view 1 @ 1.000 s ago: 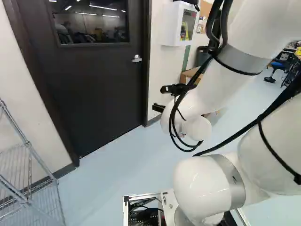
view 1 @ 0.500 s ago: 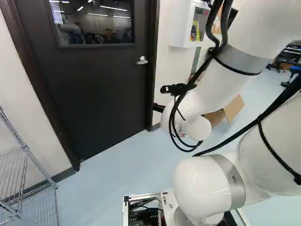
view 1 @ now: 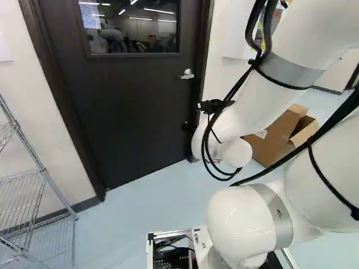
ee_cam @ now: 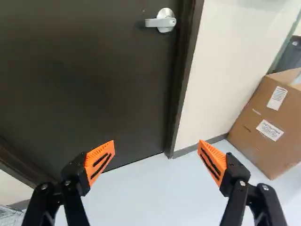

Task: Open the door and move inside

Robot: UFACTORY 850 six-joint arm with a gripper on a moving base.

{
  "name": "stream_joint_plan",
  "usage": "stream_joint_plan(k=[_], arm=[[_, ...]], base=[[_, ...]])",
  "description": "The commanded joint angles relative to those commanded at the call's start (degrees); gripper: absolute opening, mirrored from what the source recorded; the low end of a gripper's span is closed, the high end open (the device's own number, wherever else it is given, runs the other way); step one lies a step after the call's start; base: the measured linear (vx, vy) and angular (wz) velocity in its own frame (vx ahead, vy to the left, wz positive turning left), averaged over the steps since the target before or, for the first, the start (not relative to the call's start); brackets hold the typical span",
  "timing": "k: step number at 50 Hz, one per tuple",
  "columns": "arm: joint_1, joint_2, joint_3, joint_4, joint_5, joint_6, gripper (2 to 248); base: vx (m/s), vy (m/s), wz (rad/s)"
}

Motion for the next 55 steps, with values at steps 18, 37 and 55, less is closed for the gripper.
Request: stream_joint_plan(k=[18, 37, 55], arm=[[0.00, 0.00, 0.00, 0.00, 0.00, 0.00, 247], [0.00, 0.00, 0.00, 0.00, 0.00, 0.00, 247], [0.00, 0.00, 0.00, 0.00, 0.00, 0.00, 247]], base=[[0.184, 0.004, 0.211], [0.173, -0.002, -0.018], [0.096, 0.000, -0.011]])
